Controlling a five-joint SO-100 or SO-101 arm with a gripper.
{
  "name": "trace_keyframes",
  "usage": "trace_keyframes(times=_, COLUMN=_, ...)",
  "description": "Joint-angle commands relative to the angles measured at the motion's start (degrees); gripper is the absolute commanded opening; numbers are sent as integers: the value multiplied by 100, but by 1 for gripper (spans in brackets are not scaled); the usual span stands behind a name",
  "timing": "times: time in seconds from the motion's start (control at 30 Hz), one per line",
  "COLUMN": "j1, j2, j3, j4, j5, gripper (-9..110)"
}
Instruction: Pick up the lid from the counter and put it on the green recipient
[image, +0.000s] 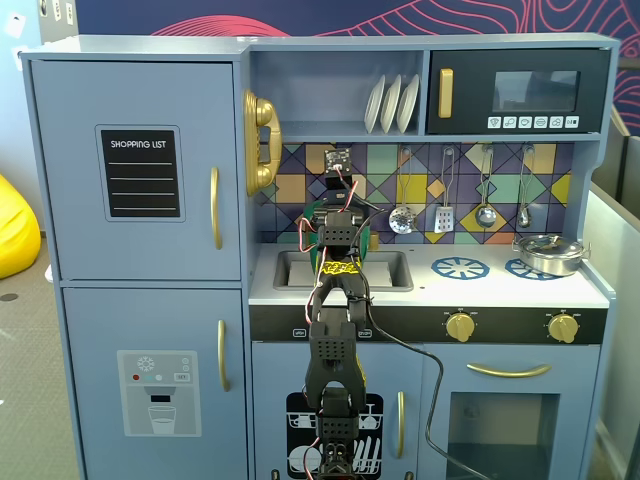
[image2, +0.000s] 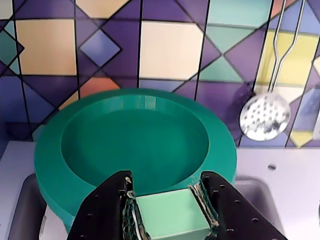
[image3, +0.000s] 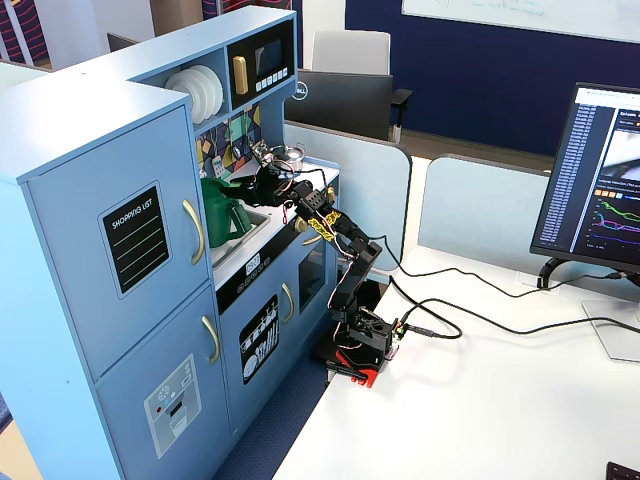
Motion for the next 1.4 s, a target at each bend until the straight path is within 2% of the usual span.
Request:
trace_keyframes(times=0.0, j1=123, j2=246, j3=-79, j4=97, j5=211, gripper=0)
trace_keyframes(times=0.03, j1=114, j2=237, j3=-88, j4=88, j5=237, gripper=0)
trace_keyframes(times=0.17, j1=132, j2=211, j3=-185, j4=-88, j5=615, gripper=23)
trace_keyframes(times=0.27, j1=149, j2=141, j3=-360, j4=-185, j5=650, gripper=33)
trace_keyframes(times=0.53, j1=-114, j2=369, j3=-976, j4=-264, j5=501, gripper=34)
trace_keyframes(times=0.7, j1=-299, j2=1327, j3=-853, j4=993, j5=202, gripper=32)
trace_keyframes(times=0.9, j1=-202, j2=3322, j3=1292, j4=2215, j5=105, gripper=26)
trace_keyframes(times=1.07, j1=-114, j2=4746, j3=3533, j4=3261, j5=290, gripper=10)
trace_keyframes(times=1.2, j1=-53, j2=5317, j3=5476, j4=3023, j5=422, gripper=0)
trace_keyframes(times=1.27, j1=-202, j2=5502, j3=6398, j4=2470, j5=1072, gripper=0)
trace_keyframes(times=1.37, j1=-378, j2=5880, j3=7717, j4=1837, j5=1063, gripper=0)
